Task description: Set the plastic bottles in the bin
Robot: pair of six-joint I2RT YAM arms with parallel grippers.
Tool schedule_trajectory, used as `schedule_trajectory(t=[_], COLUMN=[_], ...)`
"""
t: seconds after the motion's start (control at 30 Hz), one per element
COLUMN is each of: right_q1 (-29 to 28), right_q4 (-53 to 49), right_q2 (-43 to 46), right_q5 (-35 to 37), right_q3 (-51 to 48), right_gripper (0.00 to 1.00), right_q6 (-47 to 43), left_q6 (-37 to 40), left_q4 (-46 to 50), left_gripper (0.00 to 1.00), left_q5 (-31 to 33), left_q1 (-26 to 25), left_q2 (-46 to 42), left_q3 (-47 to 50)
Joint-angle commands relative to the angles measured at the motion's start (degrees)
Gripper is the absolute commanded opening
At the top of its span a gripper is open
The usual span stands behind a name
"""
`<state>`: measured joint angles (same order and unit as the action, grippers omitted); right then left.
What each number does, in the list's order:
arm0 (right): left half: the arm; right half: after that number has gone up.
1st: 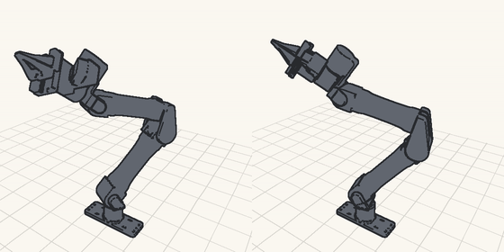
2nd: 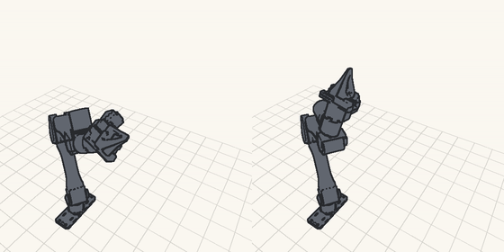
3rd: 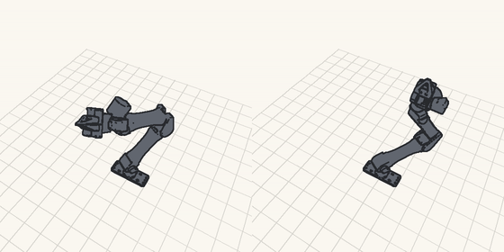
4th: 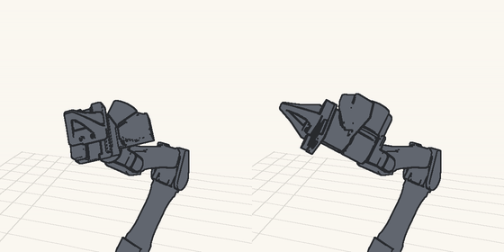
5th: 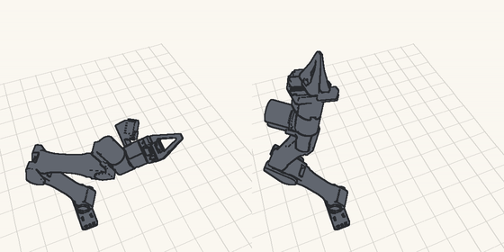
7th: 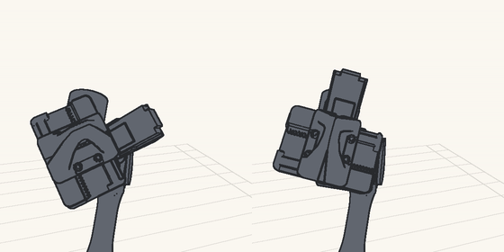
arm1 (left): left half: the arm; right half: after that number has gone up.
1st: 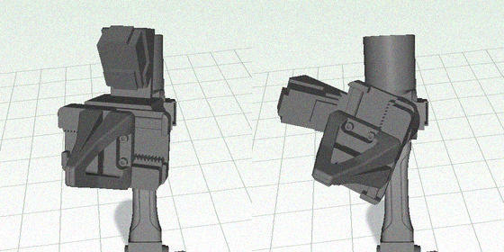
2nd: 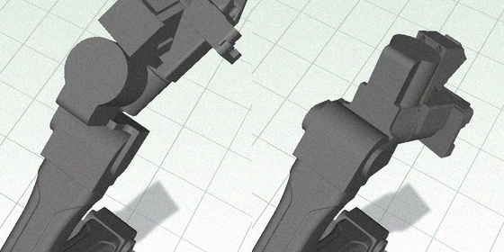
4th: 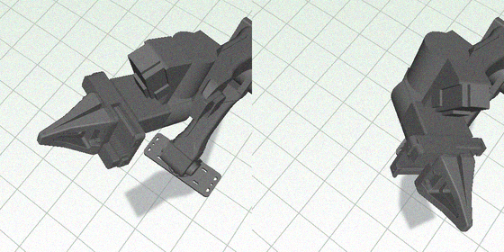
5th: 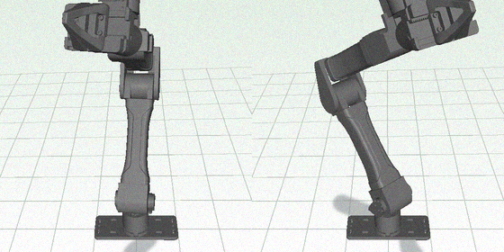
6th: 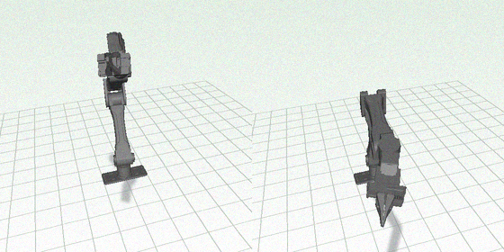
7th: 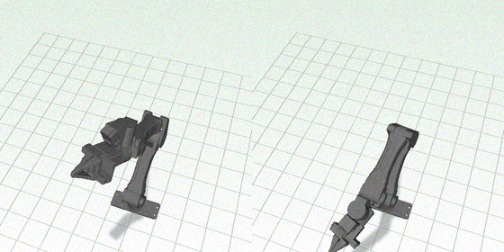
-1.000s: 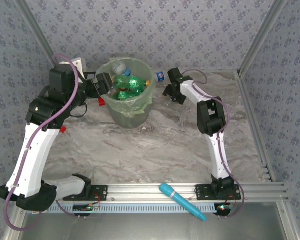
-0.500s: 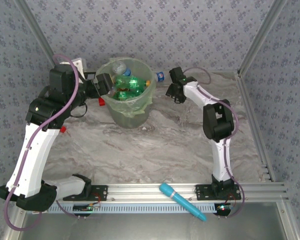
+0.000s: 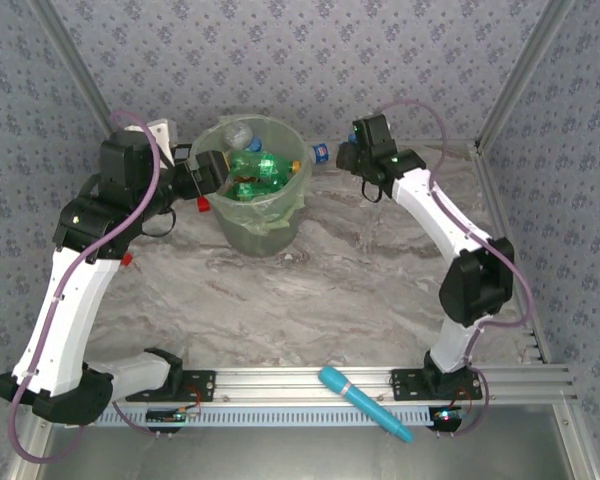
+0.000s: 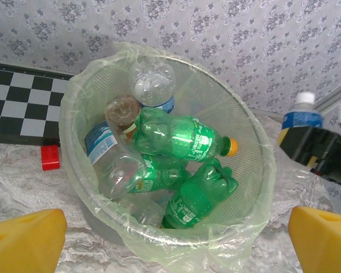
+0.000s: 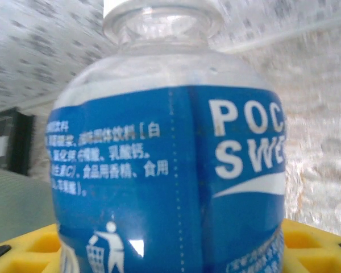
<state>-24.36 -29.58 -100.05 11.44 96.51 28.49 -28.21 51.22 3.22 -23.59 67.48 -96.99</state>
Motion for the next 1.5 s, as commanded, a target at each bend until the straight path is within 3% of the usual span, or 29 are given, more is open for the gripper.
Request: schedule_trajectory(t=[0.0,0.3,0.7,1.13,1.37,1.47], right_q1=[-2.35,-8.97,-17.95,-22.53,-24.09,-24.42], right_q4=[4.03,12.55,15.12,8.72,5.75,6.01], right_q2=[4.91,9.09,1.62,-10.09,-9.02,-7.65], right_q5=[2.49,-2.69,-11.08,-14.36,-14.57,-14.13], right_q3=[-0.10,2.03,9.68,23.37,21.48,18.59], right_gripper=[0.57,0.55,0.56,0.55,0.56,0.64], right_q6=[-10.32,-20.95,-33.81,-42.68,-43.32,-43.18], left_q6=[1.75,2.41,4.03,4.73,5.00,5.02], left_q4=[-1.48,-1.24,0.54,2.35,2.57,2.22], left_gripper=[1.00,1.00,1.00,1.00,1.00,1.00], left_q5=[-1.55,-2.78,-1.38,-0.24,0.56,0.56], left_q1=[0.63,1.61,2.24,2.63,3.02,3.20], left_q2=[-0.95,-1.97,-4.17,-5.21,-5.53,-5.27], left_q3=[0.11,1.53,1.94,1.24,1.45,1.38])
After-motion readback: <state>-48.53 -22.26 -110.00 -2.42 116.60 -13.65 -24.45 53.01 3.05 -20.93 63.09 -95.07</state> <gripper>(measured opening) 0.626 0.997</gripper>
